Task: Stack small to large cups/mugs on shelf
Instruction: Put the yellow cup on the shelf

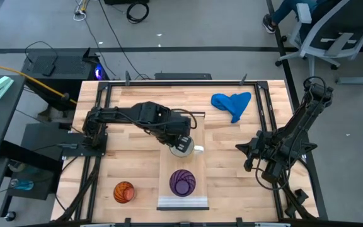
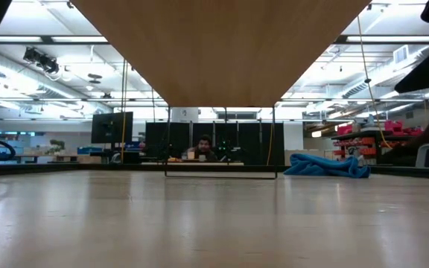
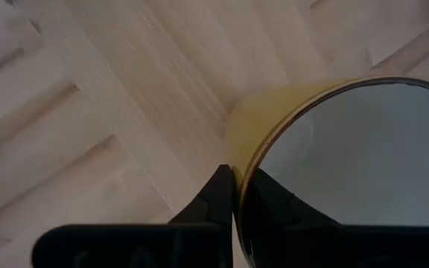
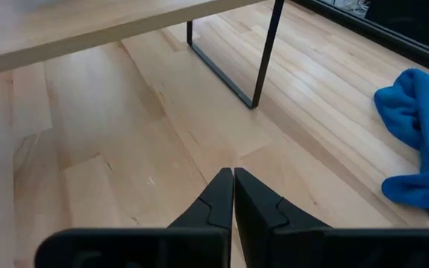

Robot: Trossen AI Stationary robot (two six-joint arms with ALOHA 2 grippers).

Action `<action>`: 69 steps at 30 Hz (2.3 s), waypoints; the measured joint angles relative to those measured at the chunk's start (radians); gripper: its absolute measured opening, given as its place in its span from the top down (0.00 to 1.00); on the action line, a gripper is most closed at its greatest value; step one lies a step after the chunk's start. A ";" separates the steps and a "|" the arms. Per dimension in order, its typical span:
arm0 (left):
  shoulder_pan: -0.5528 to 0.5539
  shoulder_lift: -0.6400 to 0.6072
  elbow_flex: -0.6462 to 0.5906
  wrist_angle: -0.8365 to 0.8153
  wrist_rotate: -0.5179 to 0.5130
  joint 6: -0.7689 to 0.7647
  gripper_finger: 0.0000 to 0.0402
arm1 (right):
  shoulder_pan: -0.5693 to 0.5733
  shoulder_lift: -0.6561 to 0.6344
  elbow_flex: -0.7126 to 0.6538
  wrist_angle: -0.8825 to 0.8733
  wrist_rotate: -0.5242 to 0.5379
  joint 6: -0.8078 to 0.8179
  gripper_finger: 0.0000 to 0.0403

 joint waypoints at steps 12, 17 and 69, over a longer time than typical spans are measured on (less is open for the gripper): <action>-0.042 0.009 0.001 -0.001 -0.026 -0.061 0.94 | 0.000 0.000 0.000 0.000 -0.007 -0.108 0.95; -0.037 0.045 0.003 0.000 -0.031 -0.060 0.94 | 0.000 0.000 0.000 0.001 -0.008 -0.122 0.95; -0.029 -0.015 0.000 0.072 -0.063 -0.054 0.74 | 0.019 0.000 -0.038 0.027 -0.034 -0.098 0.95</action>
